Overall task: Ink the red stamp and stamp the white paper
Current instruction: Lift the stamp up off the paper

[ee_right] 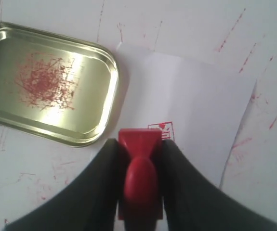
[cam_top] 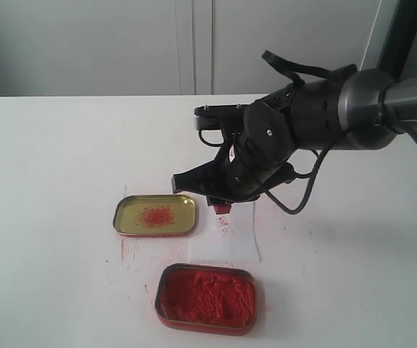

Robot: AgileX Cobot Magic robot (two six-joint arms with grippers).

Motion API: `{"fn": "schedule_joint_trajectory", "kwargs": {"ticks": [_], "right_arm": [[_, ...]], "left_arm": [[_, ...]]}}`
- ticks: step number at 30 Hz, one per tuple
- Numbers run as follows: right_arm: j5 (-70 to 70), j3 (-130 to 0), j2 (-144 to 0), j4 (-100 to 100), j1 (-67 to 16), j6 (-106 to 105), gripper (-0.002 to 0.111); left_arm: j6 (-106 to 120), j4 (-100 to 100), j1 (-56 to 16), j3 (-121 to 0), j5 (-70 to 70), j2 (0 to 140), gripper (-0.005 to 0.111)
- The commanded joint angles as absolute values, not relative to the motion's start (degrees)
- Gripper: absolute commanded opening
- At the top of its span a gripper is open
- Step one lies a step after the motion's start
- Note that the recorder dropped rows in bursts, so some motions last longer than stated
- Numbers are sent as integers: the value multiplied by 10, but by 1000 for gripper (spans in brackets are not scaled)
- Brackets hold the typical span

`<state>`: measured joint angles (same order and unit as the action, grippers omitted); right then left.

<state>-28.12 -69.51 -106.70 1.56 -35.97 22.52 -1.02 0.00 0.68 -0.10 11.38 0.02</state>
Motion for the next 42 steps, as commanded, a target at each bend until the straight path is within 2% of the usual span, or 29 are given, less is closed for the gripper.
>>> {"fn": "schedule_joint_trajectory", "kwargs": {"ticks": [1,24,32,42], "right_arm": [[-270,-691,-1059,0,-361,205,0],[-204,-691,-1059,-55,-349,185,0],[-264,-691,-1076,-493,-262,-207,0],[-320,-691,-1133,-796,-200,-449,0]], "left_arm": [[-12,-3,4,0,111,0,0],[-12,-3,4,0,111,0,0],[-12,-3,4,0,111,0,0],[-12,-3,4,0,111,0,0]]}}
